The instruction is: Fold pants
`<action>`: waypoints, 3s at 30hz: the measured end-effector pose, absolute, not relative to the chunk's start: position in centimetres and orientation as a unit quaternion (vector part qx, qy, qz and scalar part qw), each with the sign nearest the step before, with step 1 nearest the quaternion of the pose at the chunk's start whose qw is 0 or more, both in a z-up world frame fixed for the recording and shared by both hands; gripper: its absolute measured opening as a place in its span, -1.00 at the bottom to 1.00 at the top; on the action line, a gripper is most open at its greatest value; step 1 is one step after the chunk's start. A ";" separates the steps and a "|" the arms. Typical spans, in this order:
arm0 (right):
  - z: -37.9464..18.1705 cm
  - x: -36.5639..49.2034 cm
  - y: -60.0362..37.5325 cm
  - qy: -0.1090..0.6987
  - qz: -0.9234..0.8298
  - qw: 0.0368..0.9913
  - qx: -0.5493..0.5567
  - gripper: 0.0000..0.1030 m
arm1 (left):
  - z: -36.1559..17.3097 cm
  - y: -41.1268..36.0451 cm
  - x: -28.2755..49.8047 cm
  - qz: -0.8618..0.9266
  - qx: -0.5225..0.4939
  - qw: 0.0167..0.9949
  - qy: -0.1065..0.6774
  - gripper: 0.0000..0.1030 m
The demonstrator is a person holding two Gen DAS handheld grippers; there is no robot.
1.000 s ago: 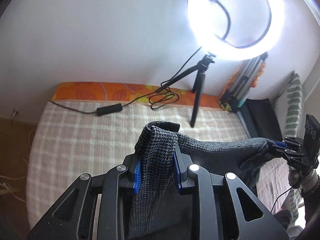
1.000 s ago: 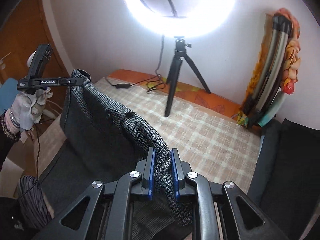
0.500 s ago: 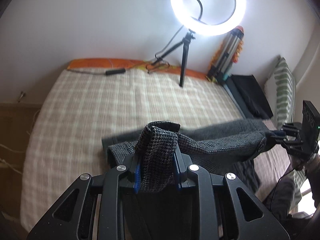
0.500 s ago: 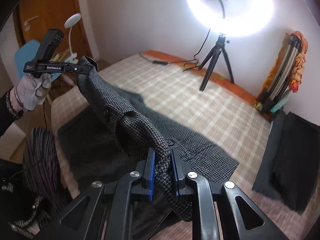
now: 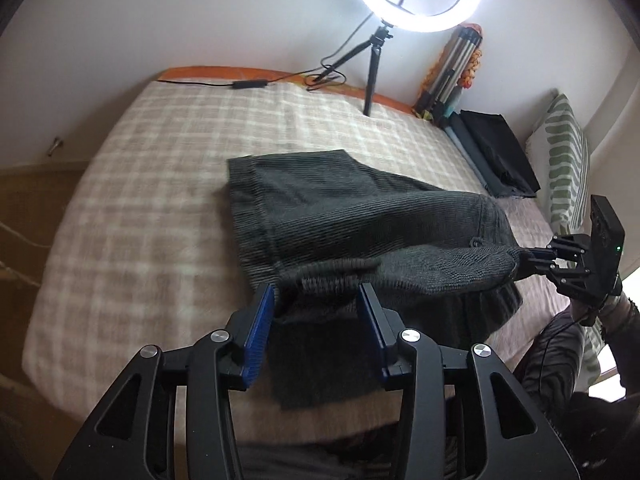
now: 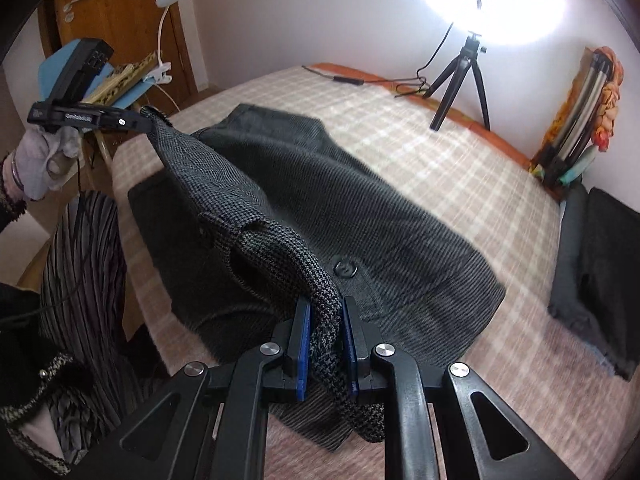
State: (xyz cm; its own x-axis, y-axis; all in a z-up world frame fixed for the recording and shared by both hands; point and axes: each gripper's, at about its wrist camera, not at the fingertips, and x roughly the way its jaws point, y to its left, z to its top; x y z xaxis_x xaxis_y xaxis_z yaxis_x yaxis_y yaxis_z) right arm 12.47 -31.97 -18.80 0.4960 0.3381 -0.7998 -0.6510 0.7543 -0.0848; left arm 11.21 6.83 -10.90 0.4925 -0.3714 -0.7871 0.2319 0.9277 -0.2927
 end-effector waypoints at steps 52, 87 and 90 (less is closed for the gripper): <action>-16.9 18.7 -34.8 0.380 0.234 0.892 -0.069 -0.27 | -10.9 2.9 11.7 -0.229 -0.047 0.828 0.509 -0.20; -20.7 14.8 -41.4 0.395 0.121 0.903 0.120 0.19 | -14.3 -5.7 18.9 -0.230 -0.031 0.862 0.451 -0.12; -22.3 15.0 -44.4 0.409 0.099 0.895 0.151 0.19 | -16.0 -5.7 19.5 -0.214 -0.026 0.861 0.460 -0.12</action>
State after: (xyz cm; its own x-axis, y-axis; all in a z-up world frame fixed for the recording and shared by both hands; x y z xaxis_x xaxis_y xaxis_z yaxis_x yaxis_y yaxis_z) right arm 15.00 -44.38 -22.32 0.6459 0.3001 -0.7019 -0.0532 0.9350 0.3508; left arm 19.48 -5.74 -15.96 0.4847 -0.3929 -0.7815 0.3450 0.9069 -0.2420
